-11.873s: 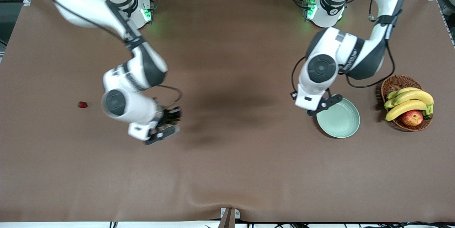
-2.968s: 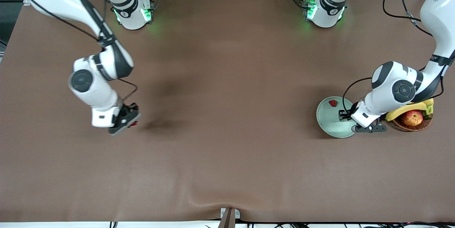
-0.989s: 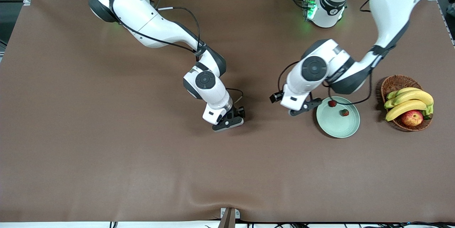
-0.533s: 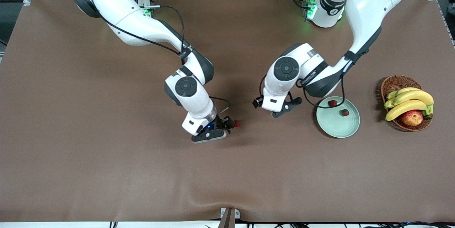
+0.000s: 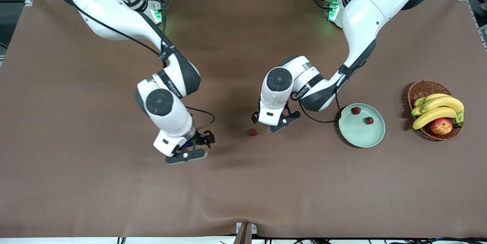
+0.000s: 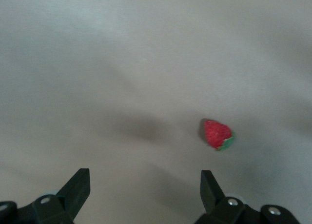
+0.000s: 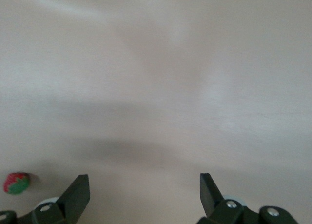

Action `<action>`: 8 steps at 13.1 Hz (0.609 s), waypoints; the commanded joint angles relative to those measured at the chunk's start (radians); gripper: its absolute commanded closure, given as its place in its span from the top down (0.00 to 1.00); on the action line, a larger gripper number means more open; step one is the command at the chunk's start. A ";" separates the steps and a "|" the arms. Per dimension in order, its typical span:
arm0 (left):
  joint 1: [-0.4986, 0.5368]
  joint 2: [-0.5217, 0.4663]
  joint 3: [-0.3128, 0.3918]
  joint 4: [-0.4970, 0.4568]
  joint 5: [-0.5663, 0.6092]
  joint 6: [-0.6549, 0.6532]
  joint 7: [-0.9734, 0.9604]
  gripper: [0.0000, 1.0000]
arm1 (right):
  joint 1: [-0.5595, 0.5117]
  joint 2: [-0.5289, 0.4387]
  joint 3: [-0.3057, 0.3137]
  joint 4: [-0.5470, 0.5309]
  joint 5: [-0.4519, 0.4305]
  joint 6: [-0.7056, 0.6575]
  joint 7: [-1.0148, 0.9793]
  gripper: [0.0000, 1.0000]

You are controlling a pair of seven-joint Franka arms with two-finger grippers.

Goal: Collect all strawberries into plate
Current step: 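Grasp the strawberry with the left gripper while the right arm returns to rest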

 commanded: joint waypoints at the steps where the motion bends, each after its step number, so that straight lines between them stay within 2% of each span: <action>1: -0.084 0.056 0.081 0.083 -0.022 0.076 0.009 0.96 | -0.077 -0.165 0.015 -0.143 0.011 -0.072 -0.034 1.00; 5: -0.103 0.151 0.095 0.184 -0.025 0.148 -0.020 0.86 | -0.199 -0.395 0.006 -0.335 0.023 -0.097 -0.192 1.00; 6: -0.112 0.157 0.099 0.187 -0.023 0.162 -0.070 0.86 | -0.212 -0.437 -0.009 -0.352 0.046 -0.133 -0.235 1.00; 8: -0.112 0.171 0.101 0.187 -0.023 0.207 -0.106 0.86 | -0.212 -0.479 -0.090 -0.346 0.149 -0.243 -0.298 1.00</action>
